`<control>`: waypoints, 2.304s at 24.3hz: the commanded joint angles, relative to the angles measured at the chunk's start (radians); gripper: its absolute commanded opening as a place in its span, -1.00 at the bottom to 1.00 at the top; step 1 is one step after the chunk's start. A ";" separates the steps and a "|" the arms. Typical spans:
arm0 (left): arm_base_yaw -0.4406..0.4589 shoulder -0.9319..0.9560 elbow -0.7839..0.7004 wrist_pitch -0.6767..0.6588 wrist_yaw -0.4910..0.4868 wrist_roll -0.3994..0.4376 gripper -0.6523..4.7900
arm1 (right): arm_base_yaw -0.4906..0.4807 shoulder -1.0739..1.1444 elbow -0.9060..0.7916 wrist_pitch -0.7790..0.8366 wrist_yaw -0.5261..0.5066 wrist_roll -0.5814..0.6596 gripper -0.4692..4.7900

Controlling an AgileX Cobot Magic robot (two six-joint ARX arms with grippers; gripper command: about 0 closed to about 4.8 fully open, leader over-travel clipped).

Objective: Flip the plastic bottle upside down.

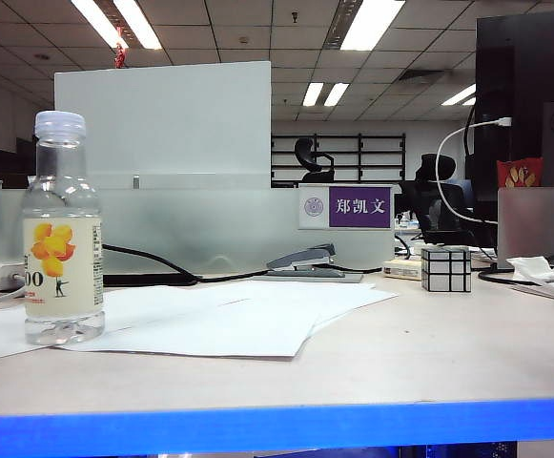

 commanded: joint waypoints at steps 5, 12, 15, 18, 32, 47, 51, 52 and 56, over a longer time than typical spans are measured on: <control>0.001 -0.001 0.001 0.005 0.007 -0.056 -0.78 | 0.004 0.002 -0.008 0.157 -0.033 0.222 -0.85; 0.001 -0.001 0.001 0.006 0.100 -0.078 -0.78 | 0.135 0.227 0.045 0.455 -0.213 0.263 -0.86; 0.001 -0.001 0.002 0.005 0.122 -0.078 -0.78 | 0.260 0.444 0.114 0.574 -0.225 0.223 -0.86; 0.001 -0.001 0.001 0.005 0.131 -0.073 -0.78 | 0.402 0.722 0.228 0.661 -0.224 0.070 -0.82; 0.002 -0.001 0.001 -0.019 0.122 -0.024 -0.78 | 0.570 1.569 0.821 0.700 -0.458 -0.025 1.00; 0.002 -0.001 0.001 -0.024 0.124 -0.025 -0.78 | 0.732 1.814 1.115 0.697 -0.421 -0.089 1.00; 0.002 -0.001 0.001 -0.024 0.127 -0.026 -0.78 | 0.734 1.854 1.132 0.699 -0.365 -0.128 1.00; 0.002 -0.001 0.001 -0.024 0.127 -0.025 -0.78 | 0.734 1.862 1.135 0.705 -0.362 -0.138 1.00; 0.002 -0.001 0.001 -0.024 0.127 -0.025 -0.78 | 0.737 1.905 1.164 0.707 -0.316 -0.172 1.00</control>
